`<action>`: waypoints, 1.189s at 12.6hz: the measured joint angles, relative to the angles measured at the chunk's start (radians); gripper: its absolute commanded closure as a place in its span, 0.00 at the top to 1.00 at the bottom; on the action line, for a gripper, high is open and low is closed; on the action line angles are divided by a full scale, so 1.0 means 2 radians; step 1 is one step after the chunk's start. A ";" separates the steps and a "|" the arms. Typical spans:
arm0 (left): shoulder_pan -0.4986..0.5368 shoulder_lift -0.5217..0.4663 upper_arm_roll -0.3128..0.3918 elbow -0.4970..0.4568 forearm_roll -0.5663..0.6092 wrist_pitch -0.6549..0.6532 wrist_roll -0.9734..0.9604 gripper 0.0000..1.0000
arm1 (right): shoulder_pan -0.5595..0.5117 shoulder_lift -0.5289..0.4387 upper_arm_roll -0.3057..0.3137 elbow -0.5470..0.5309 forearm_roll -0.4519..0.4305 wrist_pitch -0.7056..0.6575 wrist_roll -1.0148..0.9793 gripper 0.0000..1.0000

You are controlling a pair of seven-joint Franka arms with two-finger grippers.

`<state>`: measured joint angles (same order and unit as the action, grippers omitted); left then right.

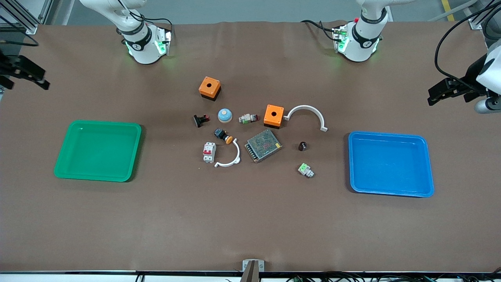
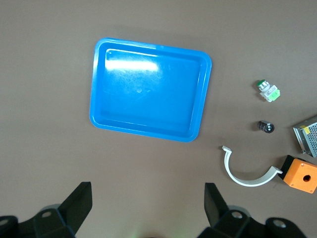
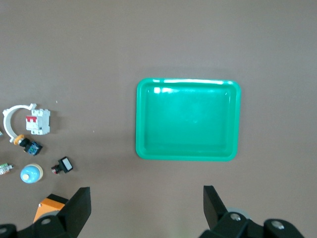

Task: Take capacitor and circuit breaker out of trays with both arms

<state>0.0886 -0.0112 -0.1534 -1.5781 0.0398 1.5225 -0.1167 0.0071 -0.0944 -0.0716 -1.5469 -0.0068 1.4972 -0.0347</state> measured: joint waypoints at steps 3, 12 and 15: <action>0.000 -0.003 -0.023 -0.002 0.000 0.000 0.000 1.00 | 0.000 0.039 0.002 0.051 0.000 -0.005 0.000 1.00; 0.002 -0.020 -0.031 0.003 0.000 -0.006 0.000 1.00 | 0.000 0.046 0.004 0.063 0.000 -0.004 0.000 1.00; 0.004 -0.020 -0.028 0.011 -0.024 -0.008 0.000 1.00 | 0.000 0.046 0.004 0.063 0.000 -0.004 0.000 1.00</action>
<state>0.0966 -0.0516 -0.2092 -1.5553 -0.0091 1.5067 -0.1168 0.0070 -0.0032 -0.0626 -1.4217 -0.0067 1.4901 -0.0347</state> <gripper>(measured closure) 0.000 0.000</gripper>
